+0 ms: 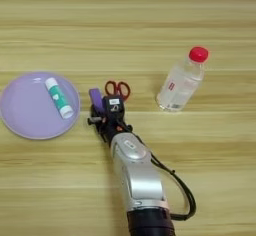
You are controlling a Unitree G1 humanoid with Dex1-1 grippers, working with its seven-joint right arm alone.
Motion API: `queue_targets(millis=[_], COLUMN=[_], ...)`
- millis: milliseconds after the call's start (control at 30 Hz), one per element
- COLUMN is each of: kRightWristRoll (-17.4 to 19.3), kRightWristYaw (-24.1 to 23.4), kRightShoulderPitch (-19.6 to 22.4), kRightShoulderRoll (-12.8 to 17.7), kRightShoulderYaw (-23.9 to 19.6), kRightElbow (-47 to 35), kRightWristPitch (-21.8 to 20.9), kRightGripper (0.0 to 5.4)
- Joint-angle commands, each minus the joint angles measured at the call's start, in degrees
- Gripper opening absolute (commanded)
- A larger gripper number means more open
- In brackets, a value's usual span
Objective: Move the objects on the table
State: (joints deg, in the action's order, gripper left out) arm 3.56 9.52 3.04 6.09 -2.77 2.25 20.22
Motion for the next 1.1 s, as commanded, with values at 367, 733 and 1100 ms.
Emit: queue_targets(millis=[367,733,1100], kRightWristRoll=[-0.46,-1.21,-0.96], kRightWristYaw=[-0.49,0.38,2.25], kRightShoulderPitch=[0.99,0.33,2.31], kRightShoulderRoll=[-1.51,-3.28,-5.09], kRightShoulderYaw=[2.01,7.64,13.21], kRightElbow=[-7.83,-14.30,-16.86], kRightWristPitch=[-10.75,-6.34,0.65], kRightGripper=[1.42,1.42,1.42])
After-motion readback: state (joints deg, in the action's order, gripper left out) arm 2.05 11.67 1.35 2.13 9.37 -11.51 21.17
